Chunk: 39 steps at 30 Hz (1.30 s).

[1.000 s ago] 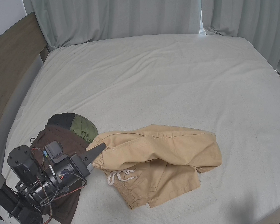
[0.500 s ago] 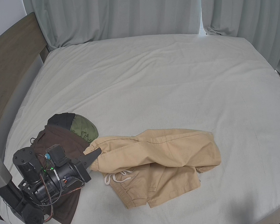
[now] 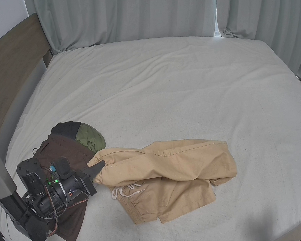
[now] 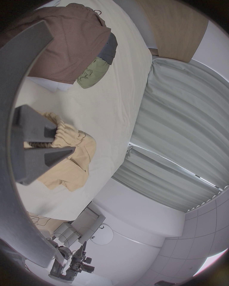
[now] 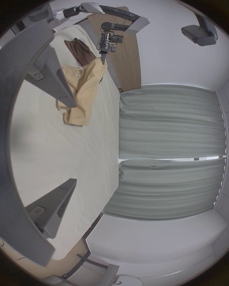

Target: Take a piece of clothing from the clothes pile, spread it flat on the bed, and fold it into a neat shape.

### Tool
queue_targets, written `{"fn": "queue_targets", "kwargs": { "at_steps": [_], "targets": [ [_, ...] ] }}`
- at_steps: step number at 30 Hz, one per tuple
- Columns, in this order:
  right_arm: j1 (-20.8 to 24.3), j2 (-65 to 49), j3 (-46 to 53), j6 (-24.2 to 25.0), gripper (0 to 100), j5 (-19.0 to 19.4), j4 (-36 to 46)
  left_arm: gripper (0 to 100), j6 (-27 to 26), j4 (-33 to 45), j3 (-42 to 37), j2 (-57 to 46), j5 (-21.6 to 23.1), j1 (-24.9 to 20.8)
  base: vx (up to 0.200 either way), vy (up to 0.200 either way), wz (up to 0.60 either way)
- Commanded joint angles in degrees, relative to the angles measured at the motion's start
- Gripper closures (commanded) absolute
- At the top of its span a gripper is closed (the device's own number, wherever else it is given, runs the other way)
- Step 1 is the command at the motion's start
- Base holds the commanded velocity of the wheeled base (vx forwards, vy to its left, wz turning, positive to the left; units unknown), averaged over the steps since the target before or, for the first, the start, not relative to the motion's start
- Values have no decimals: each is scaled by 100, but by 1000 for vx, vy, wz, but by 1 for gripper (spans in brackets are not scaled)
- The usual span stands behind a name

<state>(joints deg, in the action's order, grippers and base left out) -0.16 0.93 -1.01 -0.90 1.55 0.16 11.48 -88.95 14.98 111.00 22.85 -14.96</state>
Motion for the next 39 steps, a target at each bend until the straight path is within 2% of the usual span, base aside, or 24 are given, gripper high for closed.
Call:
{"fn": "queue_targets", "kwargs": {
  "at_steps": [1,6,10,13,16,26,32,39],
  "targets": [
    [-2,-93,101,2,0,3,-7,100,3,-8,13,36,1,28,0,0,0],
    [-2,-93,-4,11,0,39,-192,100,3,-8,57,10,1,28,0,0,0],
    [-28,400,-1085,-6,0,126,-473,100,21,-8,101,1,9,28,0,0,0],
    [104,883,-1208,125,0,285,-447,100,21,-8,110,19,9,19,0,0,0],
    [411,1296,-1200,749,0,531,-455,100,56,-8,128,10,9,19,0,0,0],
    [1018,3098,-2193,2006,0,970,-587,100,65,-8,260,-8,53,-16,0,0,0],
    [1088,4047,-2553,1997,0,1199,-754,100,56,-8,277,-25,71,-25,0,0,0],
    [1132,5049,-2913,1989,0,1744,-1378,100,47,-8,330,-25,89,-16,0,0,0]
  ]
}}
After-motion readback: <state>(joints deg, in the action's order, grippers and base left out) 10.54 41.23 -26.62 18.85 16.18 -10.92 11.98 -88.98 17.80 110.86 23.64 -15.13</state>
